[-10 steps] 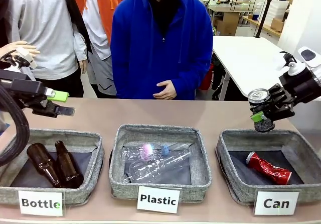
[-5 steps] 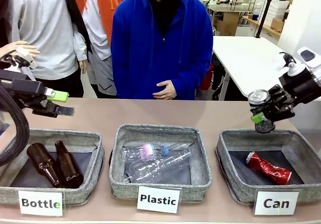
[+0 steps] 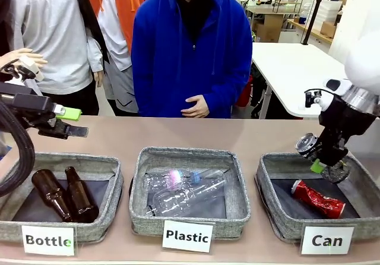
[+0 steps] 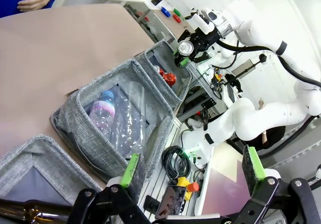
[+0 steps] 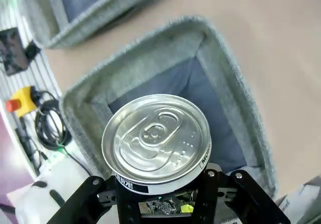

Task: Sort the can waste into the basket.
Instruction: Pick up the can waste from the table and place it in the right Fabric basket.

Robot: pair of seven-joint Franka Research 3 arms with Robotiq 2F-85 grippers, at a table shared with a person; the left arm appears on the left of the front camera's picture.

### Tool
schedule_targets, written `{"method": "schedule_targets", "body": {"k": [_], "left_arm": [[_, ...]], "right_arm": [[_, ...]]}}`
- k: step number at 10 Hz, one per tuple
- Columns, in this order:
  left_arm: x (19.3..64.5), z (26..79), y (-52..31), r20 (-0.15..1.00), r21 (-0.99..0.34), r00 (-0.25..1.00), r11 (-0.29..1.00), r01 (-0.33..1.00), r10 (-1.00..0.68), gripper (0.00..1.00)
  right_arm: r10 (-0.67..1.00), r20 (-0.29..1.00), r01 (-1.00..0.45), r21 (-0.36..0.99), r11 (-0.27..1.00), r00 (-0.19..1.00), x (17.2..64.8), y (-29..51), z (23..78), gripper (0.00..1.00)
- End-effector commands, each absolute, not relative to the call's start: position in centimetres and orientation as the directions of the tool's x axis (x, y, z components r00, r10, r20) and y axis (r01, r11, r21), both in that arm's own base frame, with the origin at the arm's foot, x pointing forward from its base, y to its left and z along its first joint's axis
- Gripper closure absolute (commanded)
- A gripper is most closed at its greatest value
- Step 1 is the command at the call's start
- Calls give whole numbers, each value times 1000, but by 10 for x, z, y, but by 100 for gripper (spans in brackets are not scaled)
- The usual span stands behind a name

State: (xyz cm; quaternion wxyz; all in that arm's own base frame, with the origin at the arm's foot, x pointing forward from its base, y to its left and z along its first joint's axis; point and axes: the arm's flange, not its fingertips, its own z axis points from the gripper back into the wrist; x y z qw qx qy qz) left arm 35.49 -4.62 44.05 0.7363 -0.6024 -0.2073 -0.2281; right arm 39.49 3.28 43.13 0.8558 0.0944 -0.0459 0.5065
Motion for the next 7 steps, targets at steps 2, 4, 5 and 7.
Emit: {"method": "schedule_targets", "body": {"k": [2,4,5,7], "left_arm": [[353,442,-44,574,-798,814,163,581,-90,0],[353,442,-44,574,-798,814,163,581,-90,0],[353,442,-44,574,-798,814,163,581,-90,0],[353,442,-44,574,-798,814,163,581,-90,0]], "right_arm": [[882,170,-899,70,433,439,395,39,430,56],[885,207,-909,74,411,417,395,36,430,0],[890,195,-911,73,407,413,395,35,430,0],[891,184,-910,74,408,415,396,34,430,0]]}}
